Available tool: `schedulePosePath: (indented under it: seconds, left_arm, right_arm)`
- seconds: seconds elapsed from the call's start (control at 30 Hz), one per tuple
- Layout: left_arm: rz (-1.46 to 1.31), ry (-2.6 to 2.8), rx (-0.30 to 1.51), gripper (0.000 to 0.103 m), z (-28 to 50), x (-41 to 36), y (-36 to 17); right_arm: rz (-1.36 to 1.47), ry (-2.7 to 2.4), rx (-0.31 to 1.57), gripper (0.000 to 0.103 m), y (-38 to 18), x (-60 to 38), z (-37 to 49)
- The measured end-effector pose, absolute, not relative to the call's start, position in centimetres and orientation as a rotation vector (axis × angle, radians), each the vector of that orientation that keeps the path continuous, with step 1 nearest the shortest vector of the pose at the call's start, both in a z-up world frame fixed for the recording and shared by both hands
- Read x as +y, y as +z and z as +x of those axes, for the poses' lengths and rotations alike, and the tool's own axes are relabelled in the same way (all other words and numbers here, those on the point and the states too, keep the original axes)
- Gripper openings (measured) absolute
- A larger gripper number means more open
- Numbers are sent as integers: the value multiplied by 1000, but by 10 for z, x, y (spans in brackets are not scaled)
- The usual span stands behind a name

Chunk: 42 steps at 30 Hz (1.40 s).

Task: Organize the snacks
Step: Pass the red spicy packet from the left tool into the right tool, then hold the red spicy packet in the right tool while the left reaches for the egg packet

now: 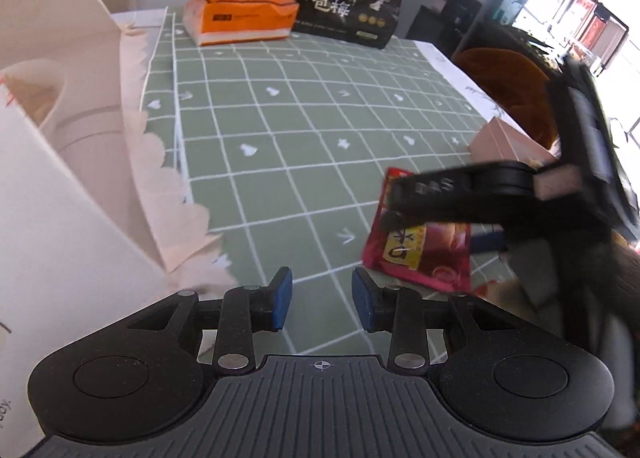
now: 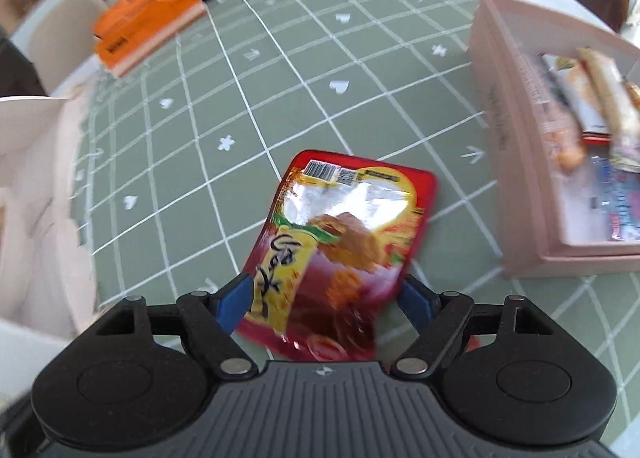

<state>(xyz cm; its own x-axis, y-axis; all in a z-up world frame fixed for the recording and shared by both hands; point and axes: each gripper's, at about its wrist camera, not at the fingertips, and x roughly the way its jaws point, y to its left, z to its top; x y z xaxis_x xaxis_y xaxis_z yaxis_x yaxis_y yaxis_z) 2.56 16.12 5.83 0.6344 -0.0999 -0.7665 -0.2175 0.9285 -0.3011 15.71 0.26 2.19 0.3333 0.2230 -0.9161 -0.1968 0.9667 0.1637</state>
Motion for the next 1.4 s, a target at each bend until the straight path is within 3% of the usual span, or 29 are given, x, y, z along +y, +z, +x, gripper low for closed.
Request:
schedulePosePath:
  seconds: [0.07,0.17,0.23,0.33,0.47,0.8,0.97,1.13,1.4]
  left_arm:
    - [-399,64,888,38,23,167,55]
    - [-436,58,889,38,24,174,48]
    - [-462,46,885,38,21,176,47]
    - [-479,25,878,38,17,177,47]
    - [-498,-6,876,37,14,177,47]
    - [-383,-272,896,38,28,105,57]
    - [-215,-347,848,38,51,53,60]
    - [-176,-317,914,38,85,37,42]
    - [-130,-197,960,39,50,20,44]
  right_arm:
    - [-32,254,1186,97,17,17,159]
    - [-174,258,1157,102,10,38,153]
    - [-173,286,1154,98,10,37,150]
    - [-197,365,1167,78,20,32,148]
    - [-194,429,1187,74,33,8,135]
    - [-85,362,1037,74,87,-106,75]
    - [-60,222,1078,74,64,-164,62]
    - [37,132,1121,75,35,-208,56]
    - [101,114,1137,85,20,-236,50]
